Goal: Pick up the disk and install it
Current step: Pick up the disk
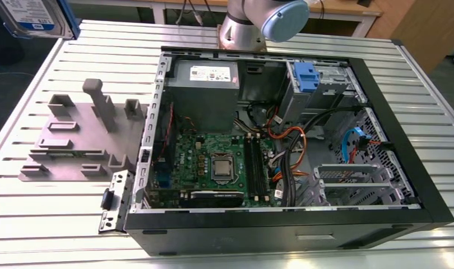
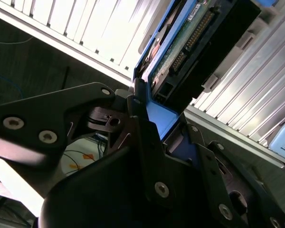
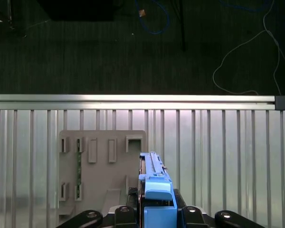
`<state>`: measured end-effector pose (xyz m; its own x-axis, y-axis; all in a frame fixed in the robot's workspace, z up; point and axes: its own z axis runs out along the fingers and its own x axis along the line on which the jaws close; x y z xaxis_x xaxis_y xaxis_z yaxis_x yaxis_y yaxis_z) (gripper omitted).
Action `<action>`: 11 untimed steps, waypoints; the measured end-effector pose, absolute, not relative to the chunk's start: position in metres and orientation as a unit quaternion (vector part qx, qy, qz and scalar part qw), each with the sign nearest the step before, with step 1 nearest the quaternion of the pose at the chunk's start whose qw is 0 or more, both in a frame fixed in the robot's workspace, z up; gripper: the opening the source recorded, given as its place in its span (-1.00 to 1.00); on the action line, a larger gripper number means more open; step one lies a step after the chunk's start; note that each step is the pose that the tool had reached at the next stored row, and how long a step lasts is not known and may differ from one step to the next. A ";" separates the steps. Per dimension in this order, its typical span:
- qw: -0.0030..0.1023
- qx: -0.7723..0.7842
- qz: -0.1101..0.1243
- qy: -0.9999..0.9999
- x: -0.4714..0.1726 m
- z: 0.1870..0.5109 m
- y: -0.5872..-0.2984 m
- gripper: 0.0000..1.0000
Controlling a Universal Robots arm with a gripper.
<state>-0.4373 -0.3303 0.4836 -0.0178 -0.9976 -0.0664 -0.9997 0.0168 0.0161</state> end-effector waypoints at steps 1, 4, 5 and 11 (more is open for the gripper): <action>0.018 -0.701 0.029 0.713 -0.437 0.486 -0.330 -0.27; 0.018 -0.701 0.029 0.713 -0.437 0.491 -0.330 -0.27; 0.018 -0.701 0.029 0.713 -0.437 0.493 -0.330 -0.27; 0.018 -0.701 0.029 0.713 -0.437 0.497 -0.330 -0.27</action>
<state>-0.4373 -0.3303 0.4968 -0.0178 -0.9976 -0.0665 -0.9997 0.0168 0.0159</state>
